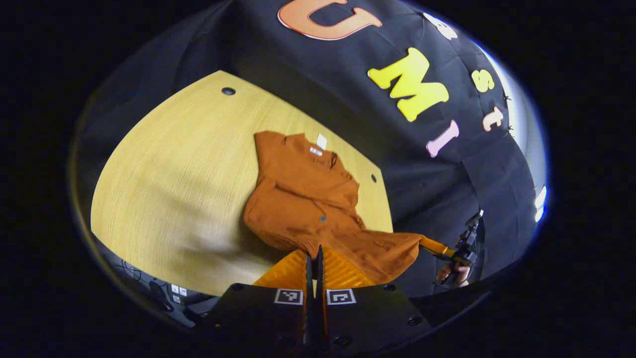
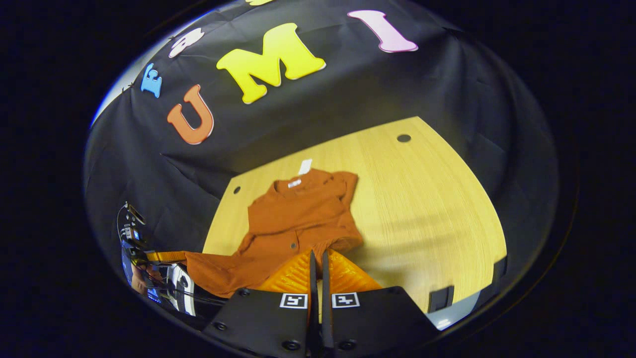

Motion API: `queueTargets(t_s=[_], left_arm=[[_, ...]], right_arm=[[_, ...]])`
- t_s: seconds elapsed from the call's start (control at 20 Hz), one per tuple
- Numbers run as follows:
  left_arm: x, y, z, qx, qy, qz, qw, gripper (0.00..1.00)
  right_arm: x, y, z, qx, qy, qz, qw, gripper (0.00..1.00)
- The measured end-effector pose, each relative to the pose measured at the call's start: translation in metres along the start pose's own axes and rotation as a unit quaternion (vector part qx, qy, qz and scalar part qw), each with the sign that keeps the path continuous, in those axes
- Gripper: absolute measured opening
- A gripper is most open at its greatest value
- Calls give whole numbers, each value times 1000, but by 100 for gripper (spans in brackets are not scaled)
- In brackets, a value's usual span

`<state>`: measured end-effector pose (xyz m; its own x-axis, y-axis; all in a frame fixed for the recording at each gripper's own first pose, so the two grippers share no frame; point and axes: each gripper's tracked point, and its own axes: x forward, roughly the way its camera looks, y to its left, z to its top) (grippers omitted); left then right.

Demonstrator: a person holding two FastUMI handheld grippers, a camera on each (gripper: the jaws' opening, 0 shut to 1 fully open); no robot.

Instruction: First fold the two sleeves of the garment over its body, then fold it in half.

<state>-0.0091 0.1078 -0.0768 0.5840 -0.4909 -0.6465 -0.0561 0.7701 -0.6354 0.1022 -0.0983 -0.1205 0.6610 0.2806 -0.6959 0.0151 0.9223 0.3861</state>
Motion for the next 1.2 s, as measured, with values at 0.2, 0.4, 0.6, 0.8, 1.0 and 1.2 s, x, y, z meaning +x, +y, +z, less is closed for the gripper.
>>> queueTargets(t_s=[0.2,0.4,0.6,0.8,1.0,1.2], left_arm=[[41,-23,89,56,-4,23,998,4],[116,-19,169,109,13,43,993,3],[209,27,192,112,70,59,989,3],[282,95,215,72,62,98,991,3],[314,141,216,42,61,120,990,8],[322,165,214,18,49,146,988,18]], right_arm=[[46,28,96,-22,-27,35,999,3],[120,30,147,-41,-10,53,998,3],[220,0,162,-4,21,59,998,3],[310,-43,150,28,63,41,997,3],[366,-65,141,31,79,20,996,3],[389,-72,132,28,86,-2,996,3]])
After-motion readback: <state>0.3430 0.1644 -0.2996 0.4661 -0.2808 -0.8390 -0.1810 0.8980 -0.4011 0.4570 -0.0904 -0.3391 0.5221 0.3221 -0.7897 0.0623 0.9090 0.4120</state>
